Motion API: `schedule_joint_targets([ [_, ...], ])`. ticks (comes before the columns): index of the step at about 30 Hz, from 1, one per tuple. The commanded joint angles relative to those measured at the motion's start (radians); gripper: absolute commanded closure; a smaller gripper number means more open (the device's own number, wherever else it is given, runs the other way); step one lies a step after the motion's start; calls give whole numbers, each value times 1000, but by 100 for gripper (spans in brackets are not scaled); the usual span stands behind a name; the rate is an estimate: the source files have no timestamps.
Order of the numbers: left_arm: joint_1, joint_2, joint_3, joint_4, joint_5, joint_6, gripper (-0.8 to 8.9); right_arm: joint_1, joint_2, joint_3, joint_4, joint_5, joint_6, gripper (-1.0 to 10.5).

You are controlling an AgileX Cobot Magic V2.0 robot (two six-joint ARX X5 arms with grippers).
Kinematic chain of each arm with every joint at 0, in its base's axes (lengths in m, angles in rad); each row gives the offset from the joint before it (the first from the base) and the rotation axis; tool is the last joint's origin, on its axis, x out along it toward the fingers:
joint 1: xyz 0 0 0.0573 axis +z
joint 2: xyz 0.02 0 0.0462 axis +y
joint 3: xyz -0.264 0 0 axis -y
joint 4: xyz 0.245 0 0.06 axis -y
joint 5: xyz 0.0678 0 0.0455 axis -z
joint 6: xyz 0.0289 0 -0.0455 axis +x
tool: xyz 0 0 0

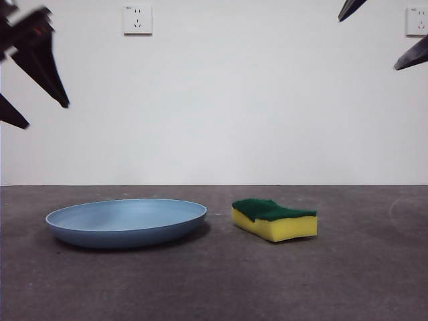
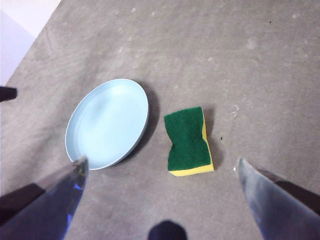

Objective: Pick up the plate,pick up the cloth,clean the plate with the cloth

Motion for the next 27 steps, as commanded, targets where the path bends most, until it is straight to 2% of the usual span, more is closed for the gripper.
schedule_joint_targets([
  [1,-9,103,56,-5,-35,34,442,7,1,2,-3,-2,6,444],
  [4,-18,191,97,-4,-77,45,442,7,1,2,-12,-2,6,444],
  [9,-35,305,108,18,-86,45,442,7,1,2,-18,0,6,445],
  [17,-86,440,108,47,-179,47,442,7,1,2,-18,1,6,446],
  [25,-99,512,108,87,-182,43,445,7,1,2,-19,1,6,446],
  [26,-100,515,108,85,-185,43,461,7,1,2,-19,1,6,446],
  [27,-100,515,108,82,-194,43,520,7,1,2,-19,1,7,446],
])
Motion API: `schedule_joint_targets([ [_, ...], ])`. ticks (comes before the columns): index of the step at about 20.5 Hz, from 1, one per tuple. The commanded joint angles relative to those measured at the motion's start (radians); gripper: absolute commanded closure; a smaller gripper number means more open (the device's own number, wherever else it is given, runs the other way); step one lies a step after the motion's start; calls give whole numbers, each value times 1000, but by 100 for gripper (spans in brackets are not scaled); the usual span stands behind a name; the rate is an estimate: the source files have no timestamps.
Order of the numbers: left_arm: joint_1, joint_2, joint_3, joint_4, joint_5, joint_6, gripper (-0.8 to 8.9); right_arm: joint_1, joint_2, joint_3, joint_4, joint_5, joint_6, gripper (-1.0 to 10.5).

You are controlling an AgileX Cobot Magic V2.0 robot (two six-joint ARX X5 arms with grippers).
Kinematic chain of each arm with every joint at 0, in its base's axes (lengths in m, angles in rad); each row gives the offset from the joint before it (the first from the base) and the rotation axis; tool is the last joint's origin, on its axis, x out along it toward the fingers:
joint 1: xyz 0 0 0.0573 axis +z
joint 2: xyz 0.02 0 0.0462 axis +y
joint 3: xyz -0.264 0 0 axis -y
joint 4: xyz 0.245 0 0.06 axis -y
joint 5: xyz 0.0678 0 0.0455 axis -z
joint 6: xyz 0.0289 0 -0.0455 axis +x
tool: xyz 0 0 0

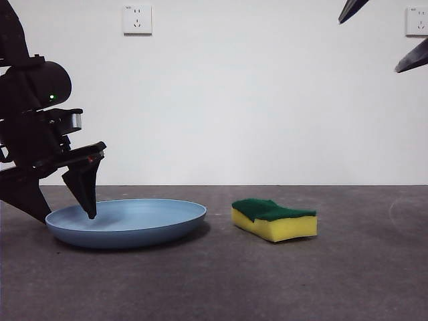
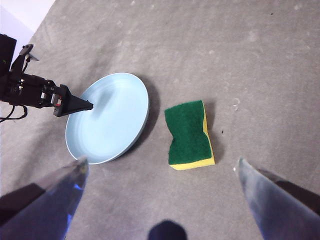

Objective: Pick up the plate,pick up the cloth,clean the plate with the cloth

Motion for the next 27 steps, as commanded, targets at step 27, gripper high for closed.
schedule_joint_targets([
  [27,-4,-315,-5,-124,-19,63,821,295,543,247,65,327,-239,451],
])
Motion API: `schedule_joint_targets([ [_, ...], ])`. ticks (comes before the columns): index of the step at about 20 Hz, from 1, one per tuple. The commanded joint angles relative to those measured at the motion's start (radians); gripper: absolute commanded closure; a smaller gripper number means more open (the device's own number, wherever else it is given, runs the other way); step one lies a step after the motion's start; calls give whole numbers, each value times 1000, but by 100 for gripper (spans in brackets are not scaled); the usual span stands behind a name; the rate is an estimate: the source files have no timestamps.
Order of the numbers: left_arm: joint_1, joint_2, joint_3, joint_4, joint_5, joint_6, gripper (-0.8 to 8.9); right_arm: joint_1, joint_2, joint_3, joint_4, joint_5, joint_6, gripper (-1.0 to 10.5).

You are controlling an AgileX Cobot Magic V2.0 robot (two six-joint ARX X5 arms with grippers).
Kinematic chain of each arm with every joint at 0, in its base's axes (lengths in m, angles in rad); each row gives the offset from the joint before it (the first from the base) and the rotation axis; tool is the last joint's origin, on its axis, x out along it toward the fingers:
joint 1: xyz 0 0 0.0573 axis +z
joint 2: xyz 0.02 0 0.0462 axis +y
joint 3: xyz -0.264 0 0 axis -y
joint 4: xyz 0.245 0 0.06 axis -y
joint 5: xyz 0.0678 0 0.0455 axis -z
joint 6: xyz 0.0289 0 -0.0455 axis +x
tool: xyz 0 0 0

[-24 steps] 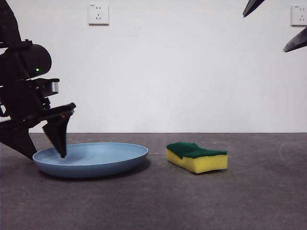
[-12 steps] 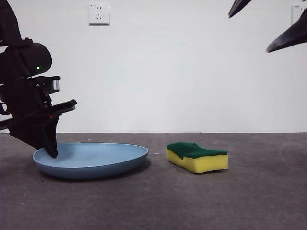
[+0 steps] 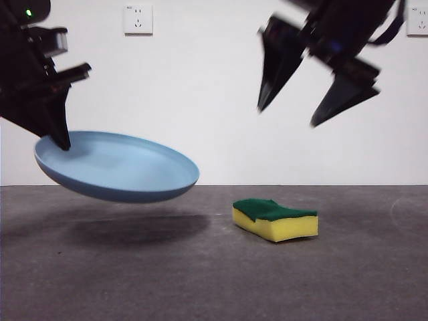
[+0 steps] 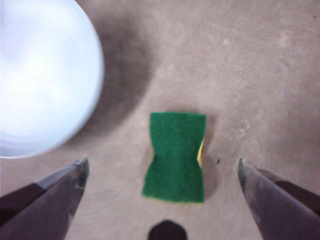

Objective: Pick up the plate,pick up the cloth,clean the plate with the cloth

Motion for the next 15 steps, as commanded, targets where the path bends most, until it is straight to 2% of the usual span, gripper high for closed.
schedule_joint_targets([
  [1,0,-21,-9,-10,1,11,820,21,81,8,20,26,-63,451],
  [5,0,-26,-9,-31,2,12,819,35,203,8,74,41,-77,453],
  [8,0,-26,-9,-30,2,14,819,39,274,8,103,42,-77,541],
  [15,0,-26,-9,-31,2,15,819,39,375,8,126,42,-77,542],
])
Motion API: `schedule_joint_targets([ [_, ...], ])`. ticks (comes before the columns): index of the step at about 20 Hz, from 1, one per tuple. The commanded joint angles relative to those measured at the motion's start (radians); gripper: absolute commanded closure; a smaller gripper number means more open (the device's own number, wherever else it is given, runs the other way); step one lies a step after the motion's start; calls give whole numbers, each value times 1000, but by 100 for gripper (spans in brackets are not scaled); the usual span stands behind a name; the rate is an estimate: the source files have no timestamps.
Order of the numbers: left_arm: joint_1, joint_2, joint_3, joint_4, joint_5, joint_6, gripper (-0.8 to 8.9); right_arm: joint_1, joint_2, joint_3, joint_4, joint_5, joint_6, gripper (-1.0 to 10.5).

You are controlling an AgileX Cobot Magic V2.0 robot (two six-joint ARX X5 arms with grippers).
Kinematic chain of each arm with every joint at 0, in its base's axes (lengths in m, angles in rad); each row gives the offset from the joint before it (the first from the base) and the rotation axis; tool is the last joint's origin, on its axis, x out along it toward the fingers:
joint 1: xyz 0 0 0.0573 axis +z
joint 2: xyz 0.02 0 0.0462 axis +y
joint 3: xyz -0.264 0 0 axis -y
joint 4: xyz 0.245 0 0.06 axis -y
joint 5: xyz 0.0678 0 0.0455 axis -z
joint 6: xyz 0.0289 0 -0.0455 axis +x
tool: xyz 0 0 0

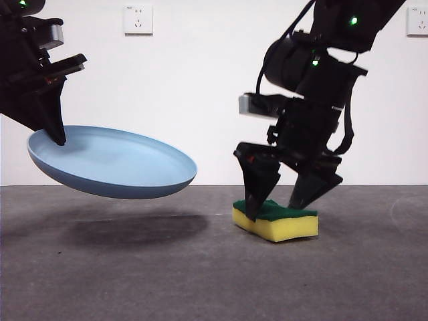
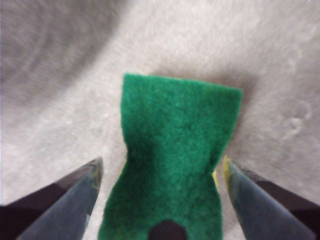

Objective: Pick up the plate,pick up the cloth,clean the plate with the cloth

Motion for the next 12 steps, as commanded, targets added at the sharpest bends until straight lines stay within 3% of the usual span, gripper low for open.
schedule_joint_targets([
  [1,0,1,-9,6,1,12,819,2,26,1,8,2,-4,544],
  [2,0,1,-9,6,1,12,819,2,31,1,10,3,-4,577],
  [6,0,2,-9,13,0,12,819,2,33,1,13,30,-5,912],
  [12,0,2,-9,19,-3,12,820,4,0,5,13,44,9,959],
])
